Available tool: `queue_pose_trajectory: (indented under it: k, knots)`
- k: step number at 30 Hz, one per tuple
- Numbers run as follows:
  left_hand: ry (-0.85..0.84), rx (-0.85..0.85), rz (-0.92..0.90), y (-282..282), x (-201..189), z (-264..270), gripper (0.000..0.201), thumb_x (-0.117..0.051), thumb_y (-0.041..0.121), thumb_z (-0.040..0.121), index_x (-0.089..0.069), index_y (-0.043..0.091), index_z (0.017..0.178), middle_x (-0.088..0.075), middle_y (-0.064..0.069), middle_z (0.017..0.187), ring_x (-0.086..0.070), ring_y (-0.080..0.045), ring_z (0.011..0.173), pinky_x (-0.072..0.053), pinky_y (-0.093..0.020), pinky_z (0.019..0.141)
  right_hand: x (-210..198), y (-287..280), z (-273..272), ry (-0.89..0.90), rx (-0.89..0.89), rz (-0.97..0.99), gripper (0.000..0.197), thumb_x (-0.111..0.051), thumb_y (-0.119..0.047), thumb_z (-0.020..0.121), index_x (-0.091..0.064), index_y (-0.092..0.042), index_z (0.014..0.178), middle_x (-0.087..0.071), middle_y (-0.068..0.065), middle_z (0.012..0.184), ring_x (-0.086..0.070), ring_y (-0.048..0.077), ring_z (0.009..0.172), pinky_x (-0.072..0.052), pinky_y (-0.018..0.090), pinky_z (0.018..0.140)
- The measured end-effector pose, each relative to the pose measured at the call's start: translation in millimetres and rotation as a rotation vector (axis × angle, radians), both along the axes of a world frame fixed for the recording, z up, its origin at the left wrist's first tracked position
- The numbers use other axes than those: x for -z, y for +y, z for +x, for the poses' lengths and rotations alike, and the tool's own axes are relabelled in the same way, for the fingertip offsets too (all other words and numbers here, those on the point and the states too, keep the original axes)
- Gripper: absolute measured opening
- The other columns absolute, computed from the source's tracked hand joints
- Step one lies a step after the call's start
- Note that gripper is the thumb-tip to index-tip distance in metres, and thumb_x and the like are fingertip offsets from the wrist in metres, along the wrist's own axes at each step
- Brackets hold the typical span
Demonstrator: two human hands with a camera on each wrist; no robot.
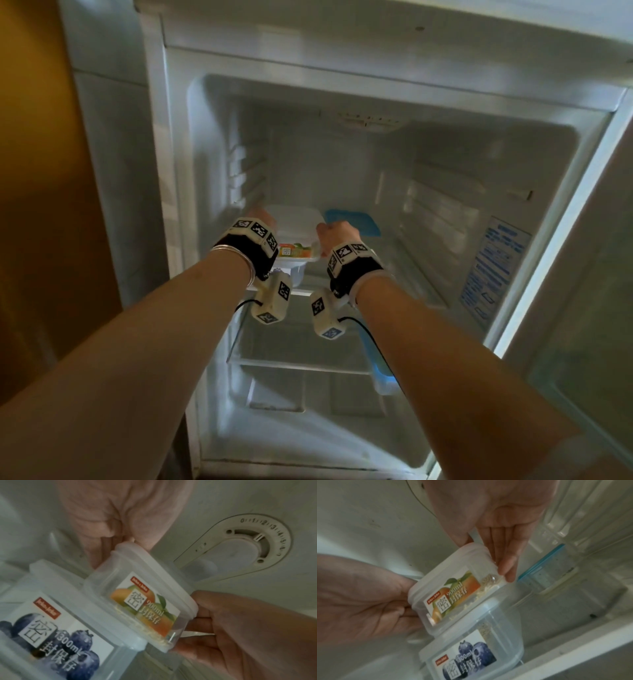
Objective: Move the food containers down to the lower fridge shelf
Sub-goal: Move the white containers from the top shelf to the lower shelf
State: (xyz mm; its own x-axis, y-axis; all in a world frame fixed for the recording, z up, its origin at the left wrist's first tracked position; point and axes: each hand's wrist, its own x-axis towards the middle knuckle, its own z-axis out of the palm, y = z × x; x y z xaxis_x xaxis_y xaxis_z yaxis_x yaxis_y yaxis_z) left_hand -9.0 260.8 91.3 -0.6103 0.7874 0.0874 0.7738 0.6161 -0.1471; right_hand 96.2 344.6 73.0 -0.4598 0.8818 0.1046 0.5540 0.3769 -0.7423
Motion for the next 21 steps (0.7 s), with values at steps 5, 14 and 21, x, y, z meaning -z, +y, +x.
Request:
queue_pose_trajectory:
  k: [5,14,21]
  knots:
    - [0.038,-0.010,-0.021,-9.4,5.6,-5.1,0.055,-0.075,0.016,0.069,-0.055,0.004,0.119,-0.060,-0.012,0.113,-0.061,-0.029,0.104,-0.054,-0.037,0.089,1.6,-1.4,-18.9,0.050,-0.070,-0.039,0.044,-0.035,-0.032,0.095,-0.064,-0.001,0.105,-0.070,0.017,0.104,-0.069,0.030,0.095,-0.055,0.038,0.088]
    - [0.074,-0.008,-0.025,16.9,11.4,-32.5,0.052,-0.057,0.017,0.088,-0.041,0.006,0.136,-0.047,-0.014,0.138,-0.045,-0.029,0.128,-0.039,-0.037,0.108,4.6,1.5,-30.4,-0.134,-0.098,-0.125,0.052,-0.046,-0.015,0.094,-0.025,-0.015,0.142,-0.045,0.018,0.131,-0.053,0.034,0.116,-0.047,0.045,0.100]
    - [-0.062,0.024,0.071,17.8,15.0,-31.8,0.056,-0.058,0.013,0.086,-0.040,0.008,0.138,-0.041,-0.014,0.145,-0.041,-0.031,0.134,-0.038,-0.041,0.110,3.1,11.1,-24.8,-0.037,-0.054,-0.202,0.053,-0.024,-0.045,0.094,-0.053,-0.006,0.115,-0.061,0.014,0.106,-0.062,0.028,0.096,-0.049,0.042,0.095]
